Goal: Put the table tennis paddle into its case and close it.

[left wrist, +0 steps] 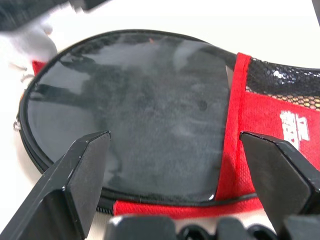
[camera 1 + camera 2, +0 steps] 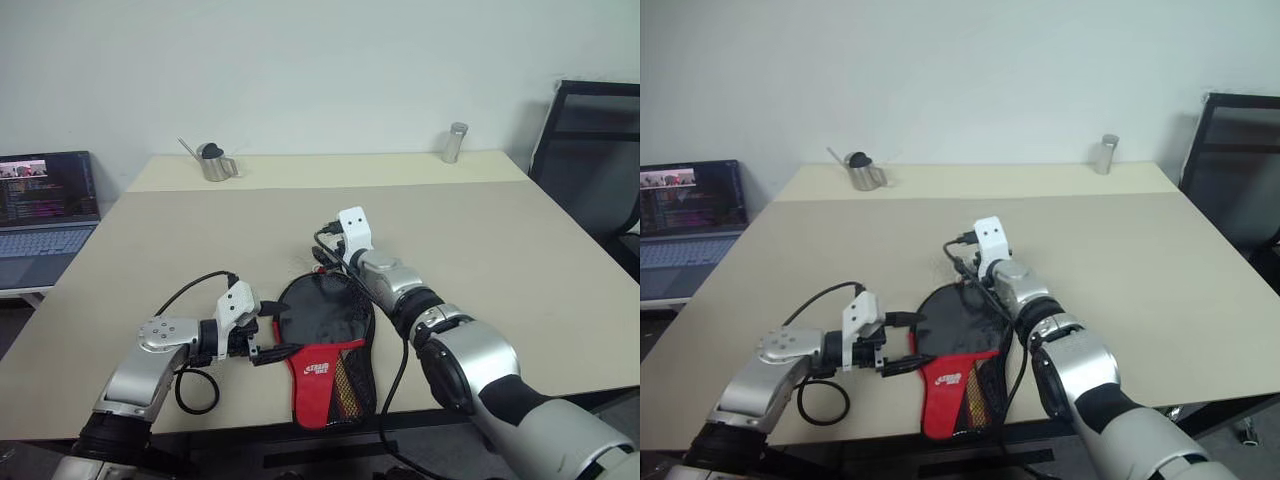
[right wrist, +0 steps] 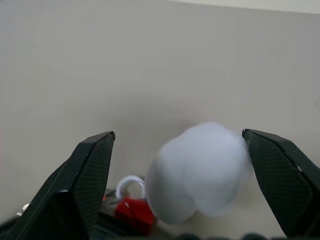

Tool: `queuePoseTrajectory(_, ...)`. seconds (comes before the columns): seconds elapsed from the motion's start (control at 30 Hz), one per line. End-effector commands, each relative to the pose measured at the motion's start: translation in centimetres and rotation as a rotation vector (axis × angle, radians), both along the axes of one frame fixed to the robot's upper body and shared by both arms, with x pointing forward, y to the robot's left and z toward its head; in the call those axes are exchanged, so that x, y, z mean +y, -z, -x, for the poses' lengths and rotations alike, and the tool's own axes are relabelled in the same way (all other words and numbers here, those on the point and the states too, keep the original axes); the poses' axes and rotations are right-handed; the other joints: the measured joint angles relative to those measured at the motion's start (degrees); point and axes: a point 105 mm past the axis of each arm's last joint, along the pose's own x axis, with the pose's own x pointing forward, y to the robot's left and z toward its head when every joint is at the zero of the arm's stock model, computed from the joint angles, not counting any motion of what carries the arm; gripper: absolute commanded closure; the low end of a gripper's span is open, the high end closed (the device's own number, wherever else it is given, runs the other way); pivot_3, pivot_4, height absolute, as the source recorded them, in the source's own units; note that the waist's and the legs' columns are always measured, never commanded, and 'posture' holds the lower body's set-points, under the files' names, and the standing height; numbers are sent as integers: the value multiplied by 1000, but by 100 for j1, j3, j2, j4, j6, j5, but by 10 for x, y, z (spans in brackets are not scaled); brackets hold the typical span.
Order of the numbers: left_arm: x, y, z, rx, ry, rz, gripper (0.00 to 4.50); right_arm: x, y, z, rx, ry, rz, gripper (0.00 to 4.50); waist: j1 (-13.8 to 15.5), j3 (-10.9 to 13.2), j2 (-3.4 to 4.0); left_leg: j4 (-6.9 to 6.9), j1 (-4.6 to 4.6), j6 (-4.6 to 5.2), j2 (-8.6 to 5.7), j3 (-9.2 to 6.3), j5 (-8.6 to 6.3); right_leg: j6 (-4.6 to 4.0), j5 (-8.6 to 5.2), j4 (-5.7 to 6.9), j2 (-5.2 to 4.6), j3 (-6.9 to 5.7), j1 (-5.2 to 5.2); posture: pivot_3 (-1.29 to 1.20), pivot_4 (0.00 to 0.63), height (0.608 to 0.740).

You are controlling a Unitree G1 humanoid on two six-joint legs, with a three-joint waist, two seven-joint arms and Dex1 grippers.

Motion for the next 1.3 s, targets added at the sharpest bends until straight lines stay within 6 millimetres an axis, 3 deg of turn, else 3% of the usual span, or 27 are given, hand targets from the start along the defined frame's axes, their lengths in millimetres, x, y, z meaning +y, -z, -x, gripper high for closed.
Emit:
queuePoseTrajectory(0.03,1,-14,3,-51,-3,-1,0,5,-15,-2,-77,7,54,20,-1,0,0,0,0,0,0,0,0,0,0,0,0,0,0,0,150,740)
queuePoseTrajectory(0.1,0,-16,3,-53,-6,1,0,8,-13,-1,-73,6,55,20,-2,0,0,0,0,0,0,0,0,0,0,0,0,0,0,0,150,740)
queuePoseTrajectory(0.2,0,-16,5,-52,-11,0,0,8,-12,-1,-64,22,57,633,-2,0,0,0,0,0,0,-1,0,0,0,0,1,-1,0,0,150,740)
queuePoseTrajectory(0.57,-19,-2,-11,-74,50,-20,0,4,5,1,-69,19,179,4373,4,0,0,0,6,0,-1,0,0,-1,-1,3,4,-1,3,0,150,740)
queuePoseTrajectory(0.77,-32,22,-34,-55,80,-47,0,5,2,1,-70,22,160,4472,10,-1,-2,0,17,0,-3,5,0,1,-1,5,7,2,10,0,150,740)
queuePoseTrajectory(1.03,-35,61,-30,48,155,-110,0,1,-19,-5,-100,32,89,4472,7,-8,-4,-2,45,0,-2,15,0,24,-15,12,5,12,29,0,150,740)
queuePoseTrajectory(1.2,-34,69,-26,81,180,-119,0,-20,-31,-14,-132,77,76,4472,11,-21,-2,0,51,1,-3,15,0,26,-16,14,2,13,34,0,150,740)
queuePoseTrajectory(1.3,-37,72,-24,98,186,-112,0,-45,-33,-21,-153,130,96,4472,18,-25,2,0,50,1,-4,15,0,26,-17,13,2,12,35,0,150,740)
